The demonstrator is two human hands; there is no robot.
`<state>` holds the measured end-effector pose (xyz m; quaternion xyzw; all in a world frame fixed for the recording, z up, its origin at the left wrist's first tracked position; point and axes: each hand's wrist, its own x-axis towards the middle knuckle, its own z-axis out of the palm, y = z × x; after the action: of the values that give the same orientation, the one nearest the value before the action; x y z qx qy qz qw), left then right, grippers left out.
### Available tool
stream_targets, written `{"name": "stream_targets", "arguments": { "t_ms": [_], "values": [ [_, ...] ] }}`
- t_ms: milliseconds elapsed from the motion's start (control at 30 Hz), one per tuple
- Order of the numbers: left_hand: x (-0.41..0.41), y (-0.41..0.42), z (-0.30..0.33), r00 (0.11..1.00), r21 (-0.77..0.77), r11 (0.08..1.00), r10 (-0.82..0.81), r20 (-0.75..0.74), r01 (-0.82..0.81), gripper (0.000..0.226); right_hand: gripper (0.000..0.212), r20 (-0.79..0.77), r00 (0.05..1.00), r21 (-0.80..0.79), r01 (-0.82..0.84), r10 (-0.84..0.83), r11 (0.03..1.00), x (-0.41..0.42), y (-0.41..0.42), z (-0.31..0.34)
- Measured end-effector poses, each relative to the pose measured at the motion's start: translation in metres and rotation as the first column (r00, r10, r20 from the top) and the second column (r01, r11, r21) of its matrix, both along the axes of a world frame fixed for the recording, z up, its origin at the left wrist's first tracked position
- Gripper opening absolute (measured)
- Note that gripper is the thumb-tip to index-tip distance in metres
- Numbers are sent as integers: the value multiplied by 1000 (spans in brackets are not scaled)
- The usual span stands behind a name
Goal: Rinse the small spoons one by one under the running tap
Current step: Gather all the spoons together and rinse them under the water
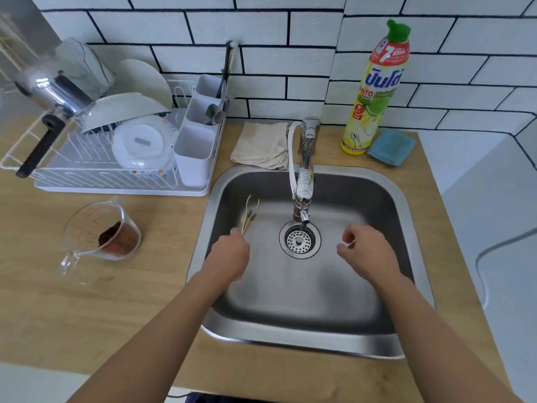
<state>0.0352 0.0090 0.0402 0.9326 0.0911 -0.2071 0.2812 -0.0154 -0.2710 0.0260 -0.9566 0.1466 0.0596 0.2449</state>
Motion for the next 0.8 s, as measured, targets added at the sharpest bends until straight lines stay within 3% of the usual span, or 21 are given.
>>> {"name": "stream_targets", "arguments": {
  "t_ms": [67, 133, 167, 200, 233, 267, 300, 367, 400, 467, 500, 567, 667, 800],
  "values": [
    [-5, -4, 3, 958, -16, 1000, -20, 288, 26, 19, 26, 380, 920, 56, 80, -95, 995, 1, 4, 4],
    [-5, -4, -3, 952, -47, 998, -21, 304, 37, 14, 29, 457, 884, 82, 66, -96, 994, 0, 3, 4],
    [-4, -4, -2, 986, 2, 997, -75, 146, 76, 11, 22, 346, 937, 78, 29, -54, 997, 0, 4, 2],
    [-5, -6, 0, 995, 40, 994, -104, 12, 103, 18, 19, 118, 993, 43, -18, 13, 999, -2, 5, -2],
    [-7, -7, 1, 976, 127, 972, -183, -118, 198, 29, 32, -110, 992, 24, -68, 70, 997, -4, 5, -8],
    [-9, -7, 2, 942, 188, 933, -268, -200, 305, 33, 41, -215, 973, 35, -75, 81, 997, -7, 6, -14],
    [-10, -8, 6, 935, 135, 940, -278, -222, 312, 29, 40, -212, 977, 109, 15, 8, 994, -9, 8, -18],
    [-11, -12, 5, 951, -145, 973, -211, -227, 182, 23, 42, -205, 963, 404, 245, -174, 881, -12, 21, -15],
    [-14, -14, 4, 945, -338, 936, -196, -263, 100, 22, 50, -287, 940, 516, 314, -185, 797, -12, 28, -16],
    [-21, -21, 4, 900, -644, 765, -289, -326, 13, 20, 62, -439, 893, 665, 394, -95, 634, -13, 44, -13],
    [-25, -26, 6, 873, -727, 686, -357, -333, 3, 21, 63, -448, 893, 734, 398, -48, 551, -12, 51, -11],
    [-29, -35, 9, 816, -814, 581, -458, -352, -25, 23, 55, -374, 927, 862, 347, 2, 369, -8, 59, -7],
    [-33, -43, 8, 767, -841, 540, -522, -375, -44, 26, 41, -269, 963, 955, 266, 8, 133, -5, 65, -1],
    [-32, -39, 2, 741, -789, 607, -486, -463, -95, 31, 26, -241, 965, 963, 251, -105, 95, -4, 60, 3]
  ]
}}
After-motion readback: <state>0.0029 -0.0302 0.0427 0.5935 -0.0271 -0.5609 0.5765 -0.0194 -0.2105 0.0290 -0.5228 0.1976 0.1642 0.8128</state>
